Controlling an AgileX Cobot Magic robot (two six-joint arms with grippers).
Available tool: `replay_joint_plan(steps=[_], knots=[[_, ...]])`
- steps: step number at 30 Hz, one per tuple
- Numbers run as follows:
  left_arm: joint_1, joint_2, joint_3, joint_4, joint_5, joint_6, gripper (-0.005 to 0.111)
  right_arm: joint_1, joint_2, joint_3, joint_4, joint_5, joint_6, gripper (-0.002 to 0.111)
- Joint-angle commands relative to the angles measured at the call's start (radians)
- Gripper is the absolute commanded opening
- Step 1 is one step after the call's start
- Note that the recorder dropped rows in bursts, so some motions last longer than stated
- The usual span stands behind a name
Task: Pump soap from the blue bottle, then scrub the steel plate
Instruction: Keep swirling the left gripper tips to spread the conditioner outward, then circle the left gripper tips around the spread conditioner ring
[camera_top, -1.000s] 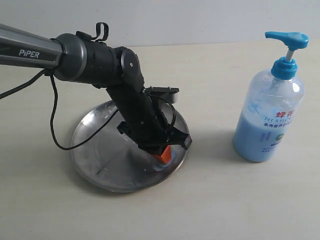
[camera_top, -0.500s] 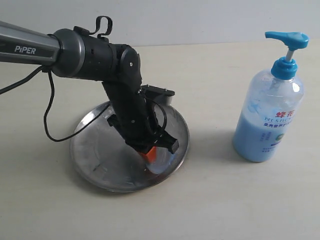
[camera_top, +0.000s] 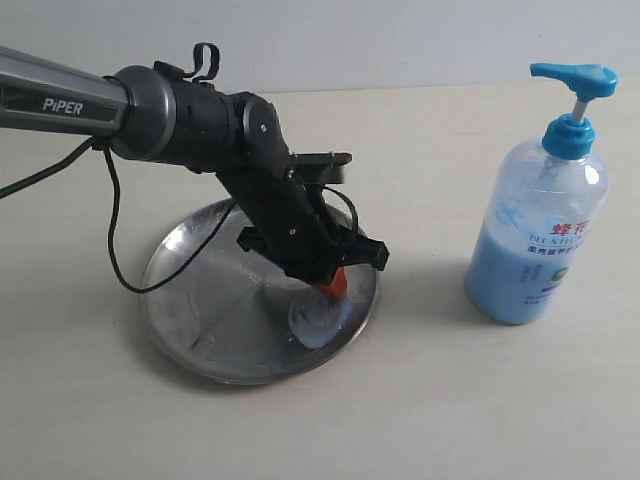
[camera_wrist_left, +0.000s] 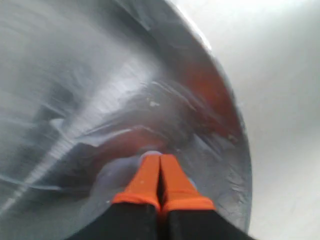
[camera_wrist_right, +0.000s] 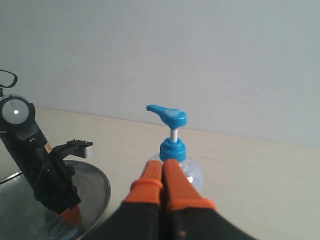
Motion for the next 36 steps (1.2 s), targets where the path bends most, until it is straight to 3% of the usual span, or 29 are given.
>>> replay_joint_plan(steps=[1,4,8,14,19,22,29,36], knots=[[-0.003,0.031,0.01,-0.036,0.106,0.06,0.0,-0.004,-0.003,0.005,-0.009,-0.01,-0.004,0.0],[-0.003,0.029,0.01,-0.029,0.182,0.117,0.0,-0.004,-0.003,0.005,-0.009,-0.01,-0.004,0.0],[-0.003,0.029,0.01,0.099,0.255,0.127,0.0,-0.004,-0.003,0.005,-0.009,-0.01,-0.004,0.0],[-0.003,0.029,0.01,0.268,0.199,0.004,0.0,-0.004,-0.003,0.005,-0.009,-0.01,-0.004,0.0],[-0.003,0.029,0.01,0.238,0.05,-0.083,0.0,-0.004,-0.003,0.005,-0.009,-0.01,-0.004,0.0],[-0.003,0.029,0.01,0.099,0.016,-0.071,0.0,-0.004,-0.003,0.005,-0.009,-0.01,-0.004,0.0],[-0.003,0.029,0.01,-0.008,0.117,0.042,0.0,-0.004,-0.003,0.005,-0.009,-0.01,-0.004,0.0],[-0.003,0.029,0.01,0.109,0.225,0.083,0.0,-0.004,-0.003,0.005,-0.009,-0.01,-0.004,0.0]])
